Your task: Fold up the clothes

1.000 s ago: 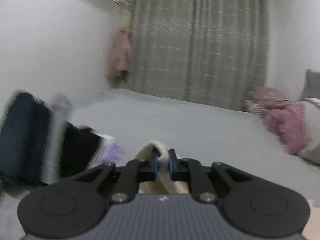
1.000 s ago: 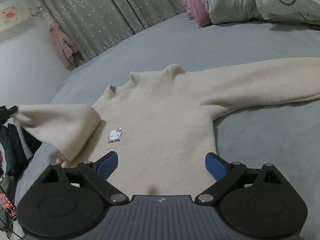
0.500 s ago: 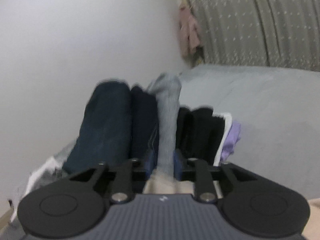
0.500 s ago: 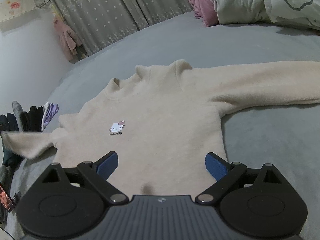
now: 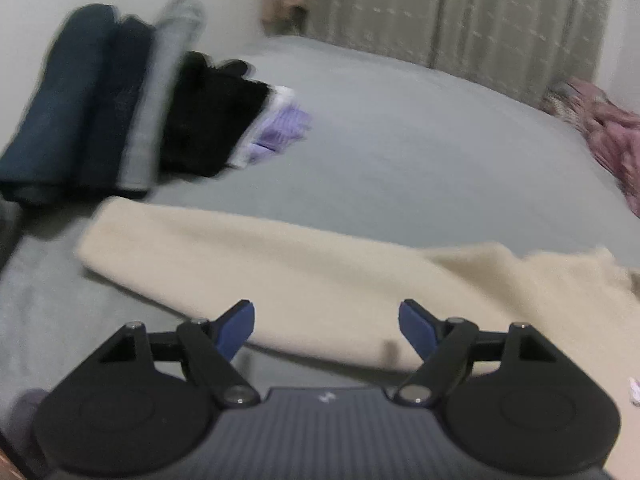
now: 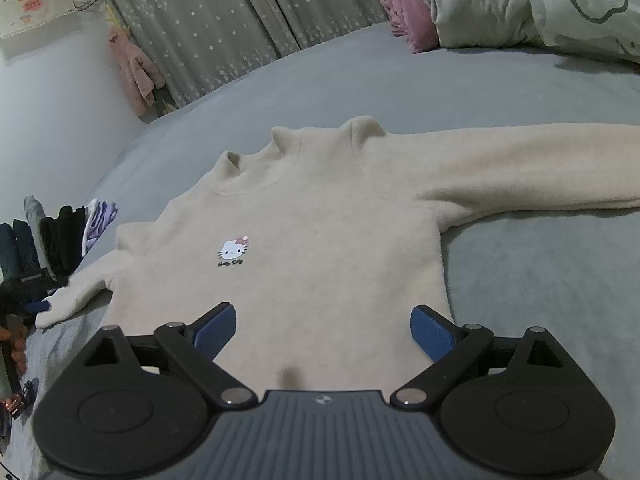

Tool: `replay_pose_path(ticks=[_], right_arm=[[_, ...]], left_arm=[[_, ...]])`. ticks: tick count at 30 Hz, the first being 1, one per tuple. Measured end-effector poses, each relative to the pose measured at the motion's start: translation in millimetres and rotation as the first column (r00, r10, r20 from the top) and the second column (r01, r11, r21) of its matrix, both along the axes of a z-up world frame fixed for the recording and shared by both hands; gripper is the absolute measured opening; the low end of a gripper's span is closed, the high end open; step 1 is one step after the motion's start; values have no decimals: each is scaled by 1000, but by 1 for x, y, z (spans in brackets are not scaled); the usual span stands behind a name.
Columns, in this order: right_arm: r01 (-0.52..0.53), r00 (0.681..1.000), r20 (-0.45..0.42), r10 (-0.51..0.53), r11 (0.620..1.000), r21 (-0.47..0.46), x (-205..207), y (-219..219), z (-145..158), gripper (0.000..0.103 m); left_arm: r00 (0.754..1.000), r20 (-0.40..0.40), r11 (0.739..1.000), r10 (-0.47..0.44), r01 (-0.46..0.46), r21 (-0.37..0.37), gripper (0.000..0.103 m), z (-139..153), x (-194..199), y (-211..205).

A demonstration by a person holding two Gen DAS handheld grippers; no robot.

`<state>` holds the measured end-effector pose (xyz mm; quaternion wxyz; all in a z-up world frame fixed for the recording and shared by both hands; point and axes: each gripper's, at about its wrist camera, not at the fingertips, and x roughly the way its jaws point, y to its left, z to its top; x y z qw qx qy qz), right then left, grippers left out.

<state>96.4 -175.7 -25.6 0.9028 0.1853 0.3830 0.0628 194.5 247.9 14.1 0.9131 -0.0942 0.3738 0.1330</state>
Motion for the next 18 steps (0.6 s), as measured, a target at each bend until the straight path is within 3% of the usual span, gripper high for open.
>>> replay_pose_path(ticks=[2, 5, 8, 13, 18], right_arm=[[-12, 1000, 1, 12, 1000, -13, 1, 0, -1, 94], [-86, 995, 47, 88, 995, -56, 16, -1, 8, 94], [-148, 980, 115, 164, 980, -133, 46, -1, 19, 94], [-231, 950, 147, 275, 937, -261, 111, 16, 31, 94], [-404, 865, 166, 473, 854, -327, 201, 72, 24, 94]], left_arm=[[997, 22, 997, -71, 70, 43, 79, 1, 9, -20], [978, 70, 972, -198, 187, 144, 85, 3, 32, -45], [946, 91, 946, -311, 299, 122, 86, -7, 62, -46], [932, 98, 936, -348, 342, 79, 86, -34, 101, -26], [893, 163, 903, -419, 429, -31, 87, -59, 115, 10]])
